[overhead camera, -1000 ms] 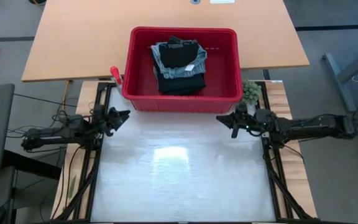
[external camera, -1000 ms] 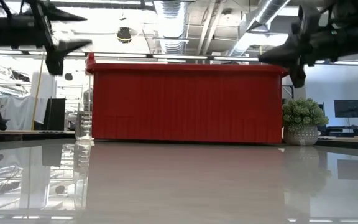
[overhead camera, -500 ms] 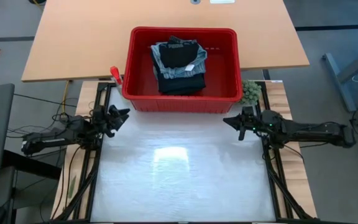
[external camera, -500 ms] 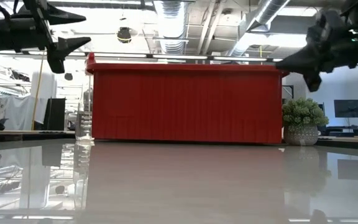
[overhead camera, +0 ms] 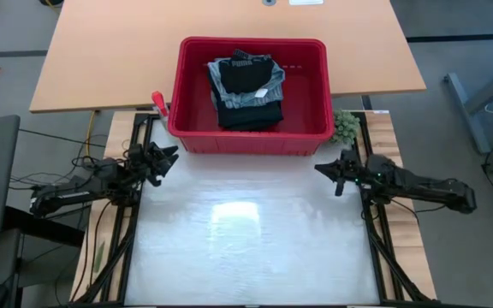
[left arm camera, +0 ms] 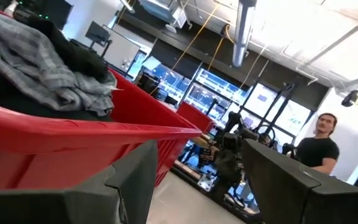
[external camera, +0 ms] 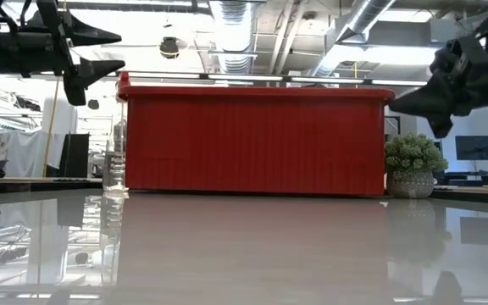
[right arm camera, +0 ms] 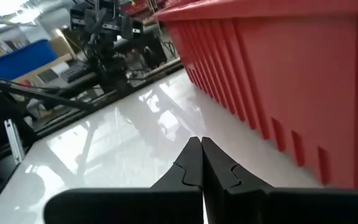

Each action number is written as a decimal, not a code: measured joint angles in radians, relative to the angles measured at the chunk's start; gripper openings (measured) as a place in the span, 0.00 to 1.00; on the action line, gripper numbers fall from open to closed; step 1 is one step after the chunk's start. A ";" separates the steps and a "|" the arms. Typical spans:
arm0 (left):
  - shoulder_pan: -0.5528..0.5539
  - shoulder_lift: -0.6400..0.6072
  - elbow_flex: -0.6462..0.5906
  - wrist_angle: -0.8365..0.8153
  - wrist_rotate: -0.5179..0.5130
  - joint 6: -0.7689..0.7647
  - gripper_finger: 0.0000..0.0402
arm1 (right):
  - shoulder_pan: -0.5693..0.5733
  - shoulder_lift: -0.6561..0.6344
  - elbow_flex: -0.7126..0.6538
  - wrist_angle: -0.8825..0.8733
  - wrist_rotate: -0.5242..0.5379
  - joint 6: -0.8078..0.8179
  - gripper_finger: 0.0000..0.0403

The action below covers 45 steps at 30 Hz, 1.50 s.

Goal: Fold Laundry from Bin
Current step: Return to Home Position

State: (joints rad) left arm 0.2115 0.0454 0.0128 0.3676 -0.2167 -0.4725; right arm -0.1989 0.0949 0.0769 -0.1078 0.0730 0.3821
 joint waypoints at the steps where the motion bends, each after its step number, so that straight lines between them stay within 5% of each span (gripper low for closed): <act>1: 0.000 0.000 0.000 -0.002 -0.004 0.000 0.55 | 0.000 0.001 -0.022 0.033 -0.001 0.000 0.04; 10: 0.000 0.000 0.000 -0.090 0.061 0.046 0.49 | 0.003 0.031 -0.063 0.116 -0.056 -0.086 0.06; 16: -0.001 0.000 -0.001 -0.164 0.080 0.147 0.25 | 0.007 0.047 -0.063 0.113 -0.064 -0.267 0.11; 23: -0.001 0.000 -0.001 -0.242 -0.029 0.154 0.02 | 0.006 0.048 -0.063 0.113 -0.064 -0.278 0.12; 45: -0.001 0.007 -0.002 -0.310 -0.031 0.151 0.03 | 0.006 0.048 -0.065 0.115 -0.063 -0.277 0.13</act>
State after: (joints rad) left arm 0.2108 0.0521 0.0113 0.0574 -0.2474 -0.3218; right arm -0.1925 0.1432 0.0120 0.0074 0.0101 0.1047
